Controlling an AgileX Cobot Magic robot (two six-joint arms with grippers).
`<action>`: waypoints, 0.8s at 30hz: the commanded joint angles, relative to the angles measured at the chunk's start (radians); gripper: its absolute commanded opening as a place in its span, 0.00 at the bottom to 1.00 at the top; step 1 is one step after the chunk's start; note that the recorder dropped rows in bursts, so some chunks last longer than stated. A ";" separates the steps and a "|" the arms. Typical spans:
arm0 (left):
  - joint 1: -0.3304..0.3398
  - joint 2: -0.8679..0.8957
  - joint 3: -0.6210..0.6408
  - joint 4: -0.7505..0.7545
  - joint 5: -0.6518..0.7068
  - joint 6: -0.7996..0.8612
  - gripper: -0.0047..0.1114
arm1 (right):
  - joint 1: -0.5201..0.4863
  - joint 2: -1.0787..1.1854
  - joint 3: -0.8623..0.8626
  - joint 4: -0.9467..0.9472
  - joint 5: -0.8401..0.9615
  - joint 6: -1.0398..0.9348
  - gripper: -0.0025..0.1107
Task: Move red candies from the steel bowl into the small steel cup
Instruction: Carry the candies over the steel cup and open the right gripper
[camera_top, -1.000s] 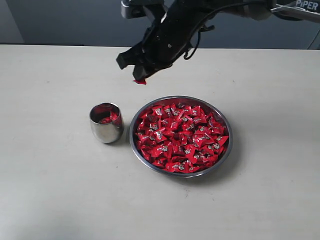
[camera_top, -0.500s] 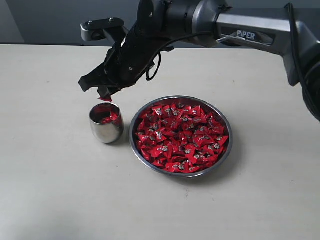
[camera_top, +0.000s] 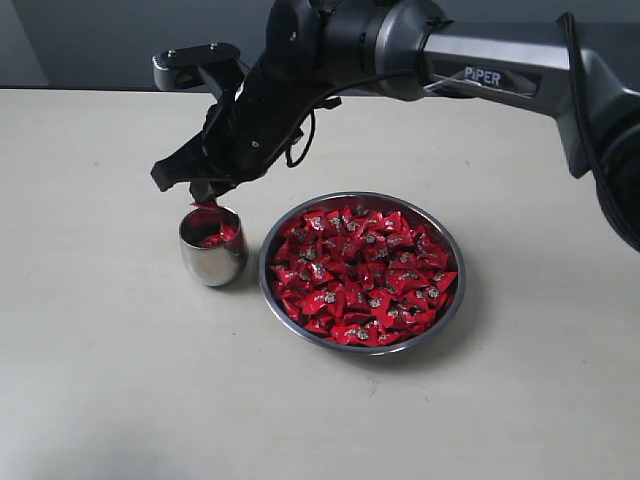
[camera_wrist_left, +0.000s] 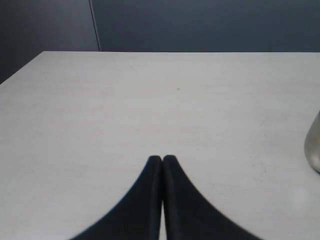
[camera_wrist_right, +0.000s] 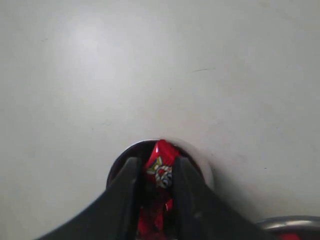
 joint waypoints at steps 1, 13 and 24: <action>-0.010 -0.005 0.005 -0.001 -0.008 -0.001 0.04 | 0.000 0.016 -0.007 -0.004 0.025 -0.009 0.01; -0.010 -0.005 0.005 -0.001 -0.008 -0.001 0.04 | 0.000 0.026 -0.007 -0.004 0.025 -0.013 0.01; -0.010 -0.005 0.005 -0.001 -0.008 -0.001 0.04 | 0.000 0.026 -0.007 -0.004 0.025 -0.019 0.30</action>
